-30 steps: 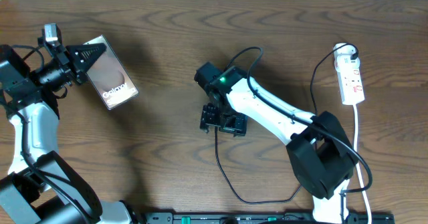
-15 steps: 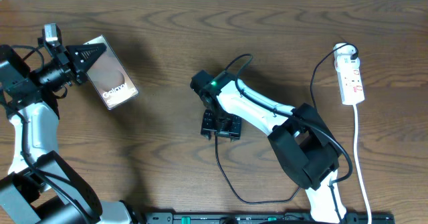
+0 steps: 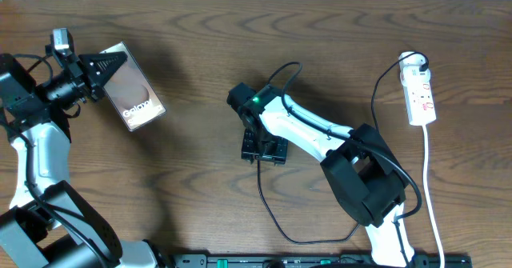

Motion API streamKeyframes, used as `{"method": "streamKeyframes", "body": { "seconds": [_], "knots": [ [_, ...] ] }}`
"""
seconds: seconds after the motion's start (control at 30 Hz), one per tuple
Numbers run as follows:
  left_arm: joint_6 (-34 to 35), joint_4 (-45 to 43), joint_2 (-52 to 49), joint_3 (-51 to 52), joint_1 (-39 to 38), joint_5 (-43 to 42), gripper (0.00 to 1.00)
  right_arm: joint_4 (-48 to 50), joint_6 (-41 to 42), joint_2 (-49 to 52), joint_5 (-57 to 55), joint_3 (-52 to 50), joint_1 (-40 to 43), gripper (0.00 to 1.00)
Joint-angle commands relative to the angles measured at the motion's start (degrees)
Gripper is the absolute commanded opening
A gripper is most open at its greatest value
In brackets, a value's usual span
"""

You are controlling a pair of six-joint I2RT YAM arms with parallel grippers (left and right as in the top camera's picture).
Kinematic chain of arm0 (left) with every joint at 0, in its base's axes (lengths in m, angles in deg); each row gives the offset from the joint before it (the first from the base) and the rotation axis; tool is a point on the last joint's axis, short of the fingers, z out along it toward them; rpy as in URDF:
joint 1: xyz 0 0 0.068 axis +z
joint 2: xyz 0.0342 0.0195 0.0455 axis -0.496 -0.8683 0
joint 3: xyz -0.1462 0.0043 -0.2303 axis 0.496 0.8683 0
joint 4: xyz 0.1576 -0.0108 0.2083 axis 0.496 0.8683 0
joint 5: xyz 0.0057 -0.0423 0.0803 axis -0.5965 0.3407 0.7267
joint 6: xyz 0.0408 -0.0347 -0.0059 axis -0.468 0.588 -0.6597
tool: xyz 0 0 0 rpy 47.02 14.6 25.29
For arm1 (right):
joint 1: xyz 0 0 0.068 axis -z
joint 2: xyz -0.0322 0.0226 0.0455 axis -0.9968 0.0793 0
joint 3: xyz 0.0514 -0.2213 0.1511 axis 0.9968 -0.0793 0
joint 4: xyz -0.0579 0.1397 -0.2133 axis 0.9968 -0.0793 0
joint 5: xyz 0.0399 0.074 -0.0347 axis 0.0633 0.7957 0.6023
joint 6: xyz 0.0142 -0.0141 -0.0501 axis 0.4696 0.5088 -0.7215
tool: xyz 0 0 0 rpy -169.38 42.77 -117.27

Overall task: Plug charger to phone and switch on socket
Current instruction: 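Close the right gripper on the charger cable plug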

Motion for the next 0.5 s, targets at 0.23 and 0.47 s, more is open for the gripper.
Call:
{"method": "streamKeyframes", "body": {
  "seconds": [0.23, 0.47],
  "knots": [
    [-0.3, -0.3, 0.7, 0.3, 0.1, -1.7, 0.07, -0.3, 0.8, 1.2, -2.4, 1.0, -0.1, 0.53],
    [-0.3, -0.3, 0.7, 0.3, 0.1, -1.7, 0.07, -0.3, 0.8, 3.5, -2.1, 1.0, -0.3, 0.41]
  ]
}}
